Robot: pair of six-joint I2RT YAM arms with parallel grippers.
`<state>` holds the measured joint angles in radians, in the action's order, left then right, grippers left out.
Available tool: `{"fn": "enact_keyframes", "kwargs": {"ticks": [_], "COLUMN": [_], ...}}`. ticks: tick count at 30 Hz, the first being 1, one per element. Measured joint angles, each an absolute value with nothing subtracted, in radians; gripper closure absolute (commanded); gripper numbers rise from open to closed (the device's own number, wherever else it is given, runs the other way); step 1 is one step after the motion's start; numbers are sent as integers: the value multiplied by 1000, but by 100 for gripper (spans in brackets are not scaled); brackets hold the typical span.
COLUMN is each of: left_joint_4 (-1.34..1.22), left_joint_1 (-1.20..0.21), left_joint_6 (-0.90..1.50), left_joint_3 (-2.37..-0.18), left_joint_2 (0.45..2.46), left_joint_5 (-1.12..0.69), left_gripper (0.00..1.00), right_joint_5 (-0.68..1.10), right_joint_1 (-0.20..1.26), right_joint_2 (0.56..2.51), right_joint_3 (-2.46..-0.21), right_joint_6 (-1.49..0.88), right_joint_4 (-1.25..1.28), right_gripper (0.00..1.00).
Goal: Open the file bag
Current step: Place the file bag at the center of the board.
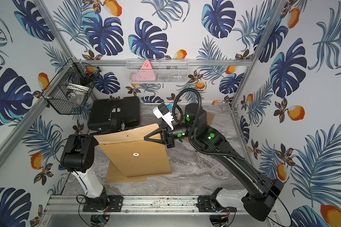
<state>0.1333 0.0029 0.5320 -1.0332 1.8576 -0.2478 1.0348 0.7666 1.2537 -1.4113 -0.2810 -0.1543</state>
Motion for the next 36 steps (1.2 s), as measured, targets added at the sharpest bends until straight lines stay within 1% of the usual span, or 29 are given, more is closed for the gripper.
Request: {"fn": "enact_keyframes", "kwargs": {"ticks": [3,5,7,9,13,18,22,25,36], "left_joint_4": [113,104,97,90,82,91,99,101,101], "left_joint_1": [4,4,4,4,5,5,5,5,5], "left_joint_6": [546,548,551,551,551,551,551,551,551], "left_joint_3": [-1026,-1022,-1017,-1013,-1007,-994,-995,-995,-995], "left_joint_2": [1858,1858,1856,1854,1851,1835,1834,1834,1835], "left_joint_5": [-252,-255,-255,-255,-256,-253,-250,-250,-254], "left_gripper": [100,100,100,100,100,100,100,100,100], "right_joint_5": [1075,1063,984,842,615,473,461,477,508], "right_joint_1": [772,773,773,771,739,653,579,534,509], "right_joint_2": [1230,1210,1197,1202,1283,1430,1505,1598,1913], "right_joint_3": [-1367,-1329,-1296,-1251,-1171,-1152,-1150,-1208,-1398], "right_joint_6": [-299,-299,-294,-280,-261,-250,-249,-234,-202], "right_joint_4": [-120,-108,-111,-120,-137,-167,-167,-181,-210], "right_gripper": [100,100,100,100,100,100,100,100,100]}}
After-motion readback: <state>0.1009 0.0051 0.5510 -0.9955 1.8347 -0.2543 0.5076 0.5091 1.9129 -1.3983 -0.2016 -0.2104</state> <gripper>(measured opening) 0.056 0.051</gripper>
